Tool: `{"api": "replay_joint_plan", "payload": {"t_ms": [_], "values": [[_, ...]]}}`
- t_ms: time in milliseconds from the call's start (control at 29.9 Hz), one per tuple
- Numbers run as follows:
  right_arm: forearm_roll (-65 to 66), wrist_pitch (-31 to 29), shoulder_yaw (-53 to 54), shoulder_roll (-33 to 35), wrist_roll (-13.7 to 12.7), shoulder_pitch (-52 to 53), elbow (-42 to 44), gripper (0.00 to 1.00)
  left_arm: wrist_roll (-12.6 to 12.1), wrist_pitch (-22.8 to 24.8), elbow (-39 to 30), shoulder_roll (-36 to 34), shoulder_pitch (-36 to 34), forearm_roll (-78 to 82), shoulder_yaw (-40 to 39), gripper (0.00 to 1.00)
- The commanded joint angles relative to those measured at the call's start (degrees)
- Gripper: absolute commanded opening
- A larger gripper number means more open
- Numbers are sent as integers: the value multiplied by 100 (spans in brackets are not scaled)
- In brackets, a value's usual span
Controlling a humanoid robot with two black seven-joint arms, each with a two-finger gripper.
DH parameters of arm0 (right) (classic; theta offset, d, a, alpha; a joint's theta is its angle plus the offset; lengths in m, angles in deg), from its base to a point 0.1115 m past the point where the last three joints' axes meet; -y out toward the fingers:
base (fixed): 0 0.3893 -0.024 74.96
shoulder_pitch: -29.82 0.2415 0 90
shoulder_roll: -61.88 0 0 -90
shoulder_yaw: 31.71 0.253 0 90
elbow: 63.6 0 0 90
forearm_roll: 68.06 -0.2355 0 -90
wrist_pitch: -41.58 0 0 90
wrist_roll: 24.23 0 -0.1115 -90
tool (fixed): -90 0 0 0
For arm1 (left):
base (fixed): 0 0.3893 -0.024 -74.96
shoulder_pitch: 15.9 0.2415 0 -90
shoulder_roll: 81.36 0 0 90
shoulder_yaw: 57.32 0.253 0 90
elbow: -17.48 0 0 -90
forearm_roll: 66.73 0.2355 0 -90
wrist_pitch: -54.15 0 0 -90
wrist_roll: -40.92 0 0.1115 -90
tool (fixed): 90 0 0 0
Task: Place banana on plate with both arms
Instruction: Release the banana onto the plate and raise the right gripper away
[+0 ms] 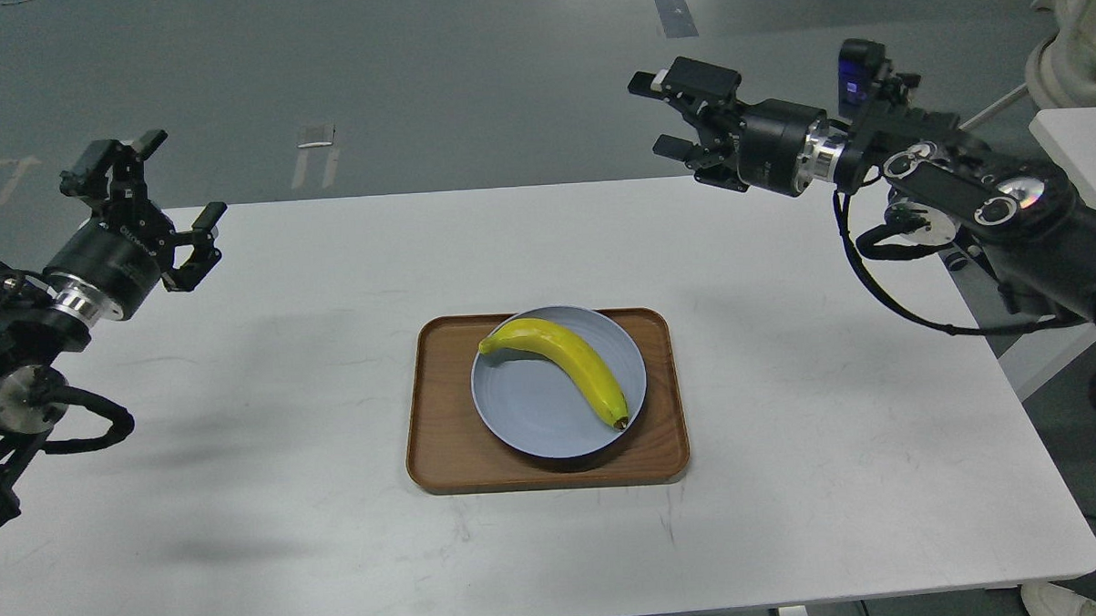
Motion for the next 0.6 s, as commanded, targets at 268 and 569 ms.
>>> {"api": "replay_joint_plan", "payload": {"t_ms": [268, 569], "values": [[-515, 164, 1445, -191, 0, -1670, 30, 100, -7, 0, 134, 557, 32, 8, -2, 99], [-515, 270, 1621, -244, 0, -1882, 21, 100, -7, 0, 231, 777, 32, 9, 7, 99]]}}
